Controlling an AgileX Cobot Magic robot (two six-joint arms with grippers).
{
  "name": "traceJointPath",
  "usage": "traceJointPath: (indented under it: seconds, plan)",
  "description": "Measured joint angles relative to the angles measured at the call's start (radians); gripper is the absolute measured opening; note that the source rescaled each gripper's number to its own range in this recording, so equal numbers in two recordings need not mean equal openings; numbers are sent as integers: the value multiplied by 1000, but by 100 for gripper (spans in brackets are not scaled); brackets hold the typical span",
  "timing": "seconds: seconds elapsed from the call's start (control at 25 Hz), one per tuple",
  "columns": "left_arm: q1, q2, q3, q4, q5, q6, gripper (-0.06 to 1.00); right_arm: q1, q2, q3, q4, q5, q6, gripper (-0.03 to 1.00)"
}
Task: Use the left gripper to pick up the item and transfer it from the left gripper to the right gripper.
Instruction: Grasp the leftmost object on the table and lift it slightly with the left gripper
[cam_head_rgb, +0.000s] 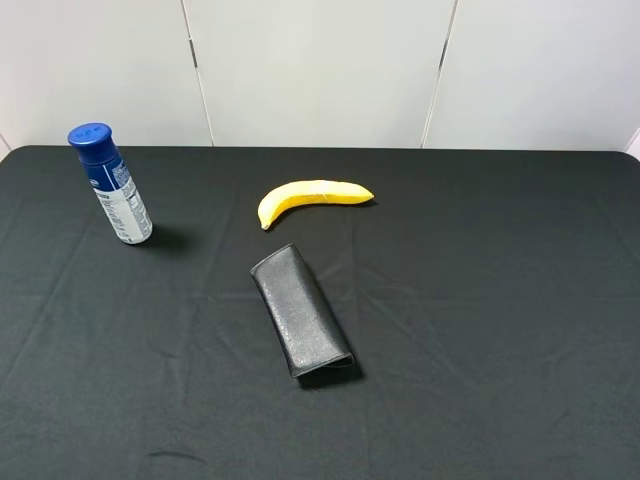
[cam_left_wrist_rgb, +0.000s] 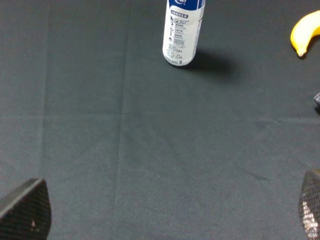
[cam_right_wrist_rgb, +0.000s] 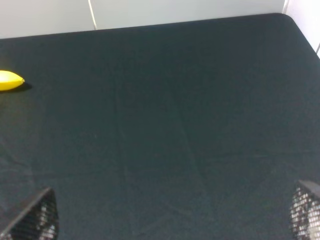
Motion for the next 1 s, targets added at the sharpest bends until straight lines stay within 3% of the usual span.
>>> traceJointPath:
  seconds: [0.52, 0.72, 1.0]
  plan:
    - [0, 12, -54, 23, -36, 0, 100, 0, 0, 0, 0, 0, 0, 100]
    - [0, 204, -212, 25, -3, -2, 100, 0, 0, 0, 0, 0, 0, 100]
    - [0, 628, -557, 32, 113, -4, 100, 0, 0, 0, 0, 0, 0, 100]
